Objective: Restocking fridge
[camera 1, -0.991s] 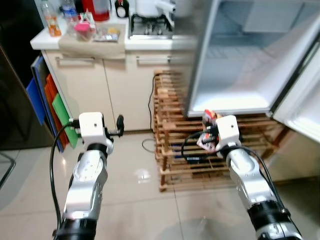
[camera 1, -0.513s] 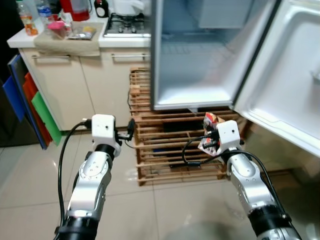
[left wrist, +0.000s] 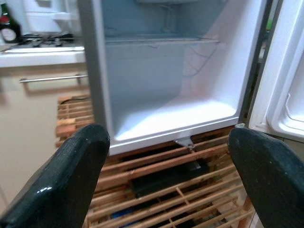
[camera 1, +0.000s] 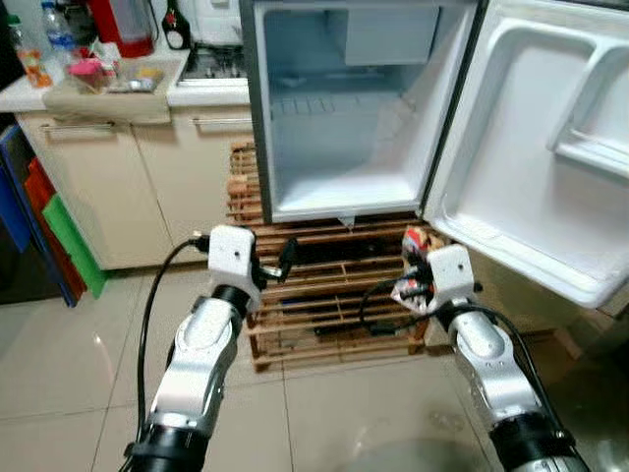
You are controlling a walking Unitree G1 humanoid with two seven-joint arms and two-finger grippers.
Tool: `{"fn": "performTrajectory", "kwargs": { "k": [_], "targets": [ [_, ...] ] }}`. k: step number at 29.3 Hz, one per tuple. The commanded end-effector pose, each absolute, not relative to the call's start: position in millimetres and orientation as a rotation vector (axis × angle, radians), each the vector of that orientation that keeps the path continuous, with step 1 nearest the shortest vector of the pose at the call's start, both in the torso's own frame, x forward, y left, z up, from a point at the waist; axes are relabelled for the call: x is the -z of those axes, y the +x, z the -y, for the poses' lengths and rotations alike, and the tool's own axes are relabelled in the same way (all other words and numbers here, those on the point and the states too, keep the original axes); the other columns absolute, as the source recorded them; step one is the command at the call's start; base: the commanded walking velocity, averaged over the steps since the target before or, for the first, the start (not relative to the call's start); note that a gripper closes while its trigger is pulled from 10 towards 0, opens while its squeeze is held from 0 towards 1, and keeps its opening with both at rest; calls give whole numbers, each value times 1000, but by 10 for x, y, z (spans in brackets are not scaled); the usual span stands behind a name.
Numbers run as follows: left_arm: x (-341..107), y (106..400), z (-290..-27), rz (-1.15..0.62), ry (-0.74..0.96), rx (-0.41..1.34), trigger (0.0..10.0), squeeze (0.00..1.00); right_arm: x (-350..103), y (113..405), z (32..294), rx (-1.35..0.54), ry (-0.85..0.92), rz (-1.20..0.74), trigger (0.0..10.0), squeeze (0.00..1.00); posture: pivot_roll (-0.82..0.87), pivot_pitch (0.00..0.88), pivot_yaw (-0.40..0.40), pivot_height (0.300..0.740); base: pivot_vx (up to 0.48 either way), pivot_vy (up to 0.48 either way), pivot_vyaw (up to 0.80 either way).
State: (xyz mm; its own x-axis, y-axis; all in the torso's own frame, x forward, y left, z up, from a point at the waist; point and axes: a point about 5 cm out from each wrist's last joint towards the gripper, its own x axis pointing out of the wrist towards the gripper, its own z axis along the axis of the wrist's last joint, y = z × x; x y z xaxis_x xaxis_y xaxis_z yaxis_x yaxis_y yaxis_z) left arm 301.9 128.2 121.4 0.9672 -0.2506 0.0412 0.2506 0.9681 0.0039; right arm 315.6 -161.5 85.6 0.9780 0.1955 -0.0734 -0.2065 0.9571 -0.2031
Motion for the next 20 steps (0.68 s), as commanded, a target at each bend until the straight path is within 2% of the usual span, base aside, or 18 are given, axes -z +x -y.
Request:
{"fn": "performTrajectory", "kwargs": {
  "k": [1,20],
  "targets": [
    [-1260,3046,-1242,59,-7,270,10000,0,-982,3222,1611,-208,-217,1,0,0,-83,0,6,740,480,0,0],
    [-1354,3010,-1259,116,-66,232,10000,0,-1044,3308,1468,-261,-202,23,0,0,-69,0,-4,740,460,0,0]
  ]
}}
